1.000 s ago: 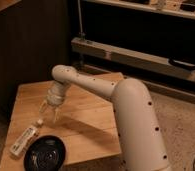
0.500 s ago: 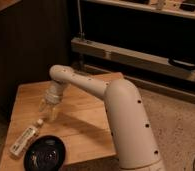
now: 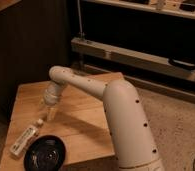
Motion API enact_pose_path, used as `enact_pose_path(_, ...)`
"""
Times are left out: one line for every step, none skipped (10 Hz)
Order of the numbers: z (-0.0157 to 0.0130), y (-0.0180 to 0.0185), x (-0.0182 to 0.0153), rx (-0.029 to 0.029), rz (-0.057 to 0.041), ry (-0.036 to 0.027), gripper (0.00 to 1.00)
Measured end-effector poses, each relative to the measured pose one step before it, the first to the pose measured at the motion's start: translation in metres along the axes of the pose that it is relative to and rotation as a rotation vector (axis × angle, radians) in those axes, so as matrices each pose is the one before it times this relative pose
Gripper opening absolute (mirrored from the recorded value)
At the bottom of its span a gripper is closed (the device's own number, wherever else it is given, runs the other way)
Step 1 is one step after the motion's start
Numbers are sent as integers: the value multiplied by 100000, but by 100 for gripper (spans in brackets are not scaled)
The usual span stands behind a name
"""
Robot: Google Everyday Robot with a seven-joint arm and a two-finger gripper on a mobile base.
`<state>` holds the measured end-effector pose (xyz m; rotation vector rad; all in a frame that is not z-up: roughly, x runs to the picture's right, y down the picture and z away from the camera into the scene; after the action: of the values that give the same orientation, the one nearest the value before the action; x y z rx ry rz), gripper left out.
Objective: Place the bottle in the ceramic bowl
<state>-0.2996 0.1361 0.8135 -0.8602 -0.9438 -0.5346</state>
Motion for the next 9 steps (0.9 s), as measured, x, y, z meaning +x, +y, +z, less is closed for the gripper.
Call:
enact_pose_path(557, -410, -301, 35, -1097, -728, 65)
enact_pose_path(315, -181, -46, 76, -599, -499, 65)
enact_pose_path(447, -98, -72, -157, -607, -570, 65)
enact_pose_path(770, -97, -313, -366, -765, -1098, 65)
enact_pose_path(376, 0, -149, -117, -354, -662, 65)
enact_pose_path(362, 74, -99, -259, -387, -581, 65)
enact_pose_path(438, 9, -223, -317, -520, -543, 65)
enact_pose_path(593, -65, -357, -605, -734, -576, 65)
enact_pose_path(278, -40, -111, -302, -313, -336, 65)
